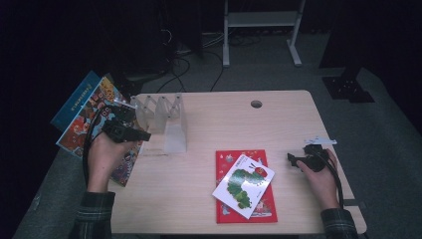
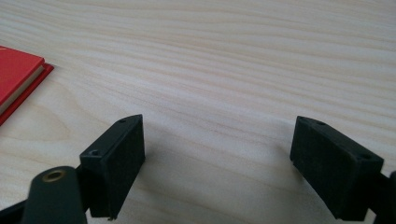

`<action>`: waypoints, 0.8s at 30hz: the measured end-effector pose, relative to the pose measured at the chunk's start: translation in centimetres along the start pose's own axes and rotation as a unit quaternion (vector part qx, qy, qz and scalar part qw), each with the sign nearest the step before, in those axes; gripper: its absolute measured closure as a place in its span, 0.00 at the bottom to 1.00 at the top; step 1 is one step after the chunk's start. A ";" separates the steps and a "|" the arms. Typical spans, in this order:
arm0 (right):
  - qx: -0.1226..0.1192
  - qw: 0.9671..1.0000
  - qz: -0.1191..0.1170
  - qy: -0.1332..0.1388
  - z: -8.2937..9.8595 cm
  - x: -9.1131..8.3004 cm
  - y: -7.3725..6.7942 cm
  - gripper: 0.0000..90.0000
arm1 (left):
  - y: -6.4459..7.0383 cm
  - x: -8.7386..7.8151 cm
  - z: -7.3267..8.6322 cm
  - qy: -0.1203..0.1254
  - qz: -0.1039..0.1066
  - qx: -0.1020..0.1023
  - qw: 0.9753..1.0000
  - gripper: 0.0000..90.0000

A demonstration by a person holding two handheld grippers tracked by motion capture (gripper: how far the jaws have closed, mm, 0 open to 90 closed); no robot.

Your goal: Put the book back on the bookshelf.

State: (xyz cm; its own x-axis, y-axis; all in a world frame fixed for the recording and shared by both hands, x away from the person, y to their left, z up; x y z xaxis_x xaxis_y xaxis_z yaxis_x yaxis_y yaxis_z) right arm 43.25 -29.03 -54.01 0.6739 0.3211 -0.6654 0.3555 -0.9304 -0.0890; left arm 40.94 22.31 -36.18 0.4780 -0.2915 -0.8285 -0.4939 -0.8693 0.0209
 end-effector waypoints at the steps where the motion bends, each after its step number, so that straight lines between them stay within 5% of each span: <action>1: 0.000 1.000 0.000 0.000 0.0 0.0 0.0 0.19 | 0.3 0.3 0.1 0.001 -0.001 0.004 1.000 0.77; 8: 0.000 1.000 0.000 0.000 0.0 0.0 0.0 0.19 | 3.1 2.2 0.8 0.025 -0.002 0.031 0.999 0.46; 12: -0.001 1.000 0.000 0.000 0.0 0.0 0.0 0.19 | 4.9 3.7 1.6 0.038 0.014 0.050 0.998 0.30; 18: -0.001 1.000 0.000 0.000 0.0 0.0 0.0 0.19 | 6.5 5.9 2.8 0.034 0.029 0.066 0.997 0.12; 24: -0.001 1.000 0.000 0.000 0.0 0.0 0.0 0.19 | 7.6 7.6 3.5 0.036 0.038 0.086 0.995 0.05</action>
State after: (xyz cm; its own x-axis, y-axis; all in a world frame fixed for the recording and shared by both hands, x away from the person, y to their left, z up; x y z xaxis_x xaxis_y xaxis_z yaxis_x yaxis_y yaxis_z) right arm 43.25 -29.03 -54.02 0.6742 0.3210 -0.6651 0.3565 -0.9302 -0.0875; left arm 38.33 14.85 -44.28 0.4828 -0.3868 -0.7857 -0.6443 -0.7645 -0.0196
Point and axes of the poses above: each handheld gripper's, and its own axes: x roughly forward along the jaws, z roughly out of its underside, y roughly to its right, the point moved 8 cm from there along x, roughly forward along the jaws, and after that the axes turned 6 degrees about -z, right-handed, at the moved point
